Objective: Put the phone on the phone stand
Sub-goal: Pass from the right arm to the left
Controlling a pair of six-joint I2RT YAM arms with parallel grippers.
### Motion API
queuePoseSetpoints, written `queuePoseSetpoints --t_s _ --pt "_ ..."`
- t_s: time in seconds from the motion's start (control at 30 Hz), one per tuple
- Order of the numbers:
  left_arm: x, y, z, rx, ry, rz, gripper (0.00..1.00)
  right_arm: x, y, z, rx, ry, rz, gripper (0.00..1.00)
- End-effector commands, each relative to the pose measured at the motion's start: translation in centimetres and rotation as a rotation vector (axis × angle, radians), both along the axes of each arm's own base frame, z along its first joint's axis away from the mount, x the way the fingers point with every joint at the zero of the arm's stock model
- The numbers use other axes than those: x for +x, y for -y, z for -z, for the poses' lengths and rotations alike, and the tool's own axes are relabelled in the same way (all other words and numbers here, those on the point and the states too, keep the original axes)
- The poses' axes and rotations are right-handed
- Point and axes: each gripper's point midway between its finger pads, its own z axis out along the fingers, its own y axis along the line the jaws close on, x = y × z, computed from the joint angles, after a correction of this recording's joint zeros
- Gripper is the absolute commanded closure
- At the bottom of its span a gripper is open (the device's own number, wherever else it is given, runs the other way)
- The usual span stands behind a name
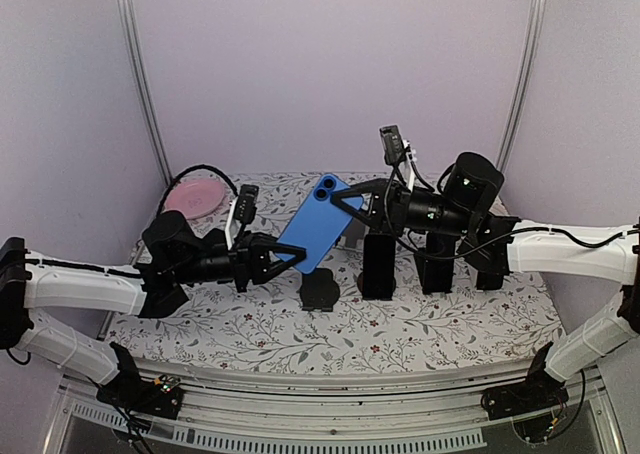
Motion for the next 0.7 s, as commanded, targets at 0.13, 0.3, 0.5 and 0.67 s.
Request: queuePoseSetpoints --t_s 0.13,0.3,0.5,0.67 --pt "1.4 -0.7 -0.9 0.026 0.061 -0.165 1.00 0.8 0.3 -1.6 0.037 0.006 0.067 0.43" --pt "3.3 -2.0 -0.1 0.118 0.099 -0.345 1.00 2.4 0.9 -0.8 0.009 -0.045 0.168 0.15" --pt "5.0 -3.2 0.6 0.284 0.225 -0.582 1.00 4.5 1.8 0.6 -0.035 -0.148 0.300 0.01" --pt "6.1 -4.2 0.3 0.455 0.367 -0.831 1.00 4.6 1.8 0.9 -0.026 -0.221 0.302 0.01"
